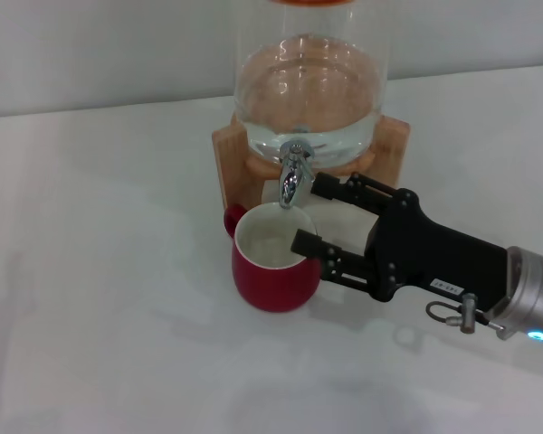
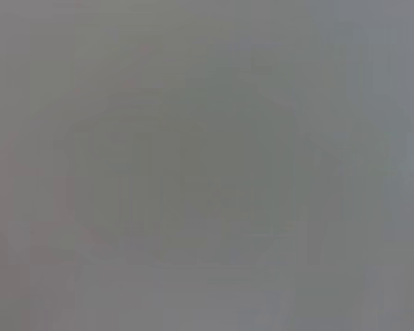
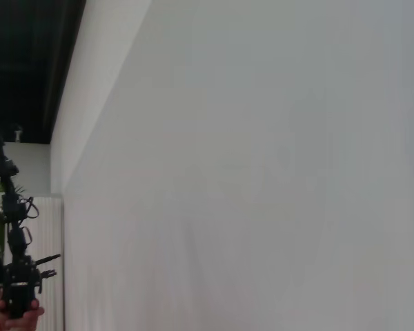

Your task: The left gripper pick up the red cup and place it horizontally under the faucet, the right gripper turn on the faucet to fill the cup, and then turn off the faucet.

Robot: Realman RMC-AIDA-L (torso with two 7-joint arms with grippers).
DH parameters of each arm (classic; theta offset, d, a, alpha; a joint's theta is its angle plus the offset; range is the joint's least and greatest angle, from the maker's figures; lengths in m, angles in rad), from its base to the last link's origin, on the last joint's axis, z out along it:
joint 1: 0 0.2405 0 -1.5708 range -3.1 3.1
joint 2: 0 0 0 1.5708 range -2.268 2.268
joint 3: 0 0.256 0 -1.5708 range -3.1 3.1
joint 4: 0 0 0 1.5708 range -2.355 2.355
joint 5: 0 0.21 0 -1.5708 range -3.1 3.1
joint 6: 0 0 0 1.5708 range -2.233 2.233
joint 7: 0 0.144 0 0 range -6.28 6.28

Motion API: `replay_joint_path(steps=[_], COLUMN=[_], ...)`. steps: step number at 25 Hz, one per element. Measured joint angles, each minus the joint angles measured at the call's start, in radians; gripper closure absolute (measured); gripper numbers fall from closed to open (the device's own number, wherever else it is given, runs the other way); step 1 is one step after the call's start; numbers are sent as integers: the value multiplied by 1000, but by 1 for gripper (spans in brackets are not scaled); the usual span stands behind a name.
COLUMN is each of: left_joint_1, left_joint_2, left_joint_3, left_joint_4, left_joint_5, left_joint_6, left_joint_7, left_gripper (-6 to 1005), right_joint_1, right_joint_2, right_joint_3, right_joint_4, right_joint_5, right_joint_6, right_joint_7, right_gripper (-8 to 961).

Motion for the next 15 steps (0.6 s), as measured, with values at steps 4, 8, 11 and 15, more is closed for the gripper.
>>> replay_joint_path(steps=[4,8,11,15], left_joint_1=[-1,-4,-7,-9], left_joint_2=[0,-1,-1,-1], left_joint_3=[0,0,0,0], left_joint_4=[0,0,0,0], left_joint_5=[1,1,1,2], left_joint_6=[0,0,0,0], left_joint_7=[0,0,0,0], left_gripper=[510,510,510,511], right_joint_1=[15,25,25,26], right_joint_2=[3,7,8,9], right_joint_3=[-19,-32,-34,-34], right_joint_4=[-2,-6,-12,-14], right_joint_5=[0,0,0,1], right_joint_6=[40,89,118,134], right_joint_7=[12,18,18,19], right_gripper=[234,234,234,234])
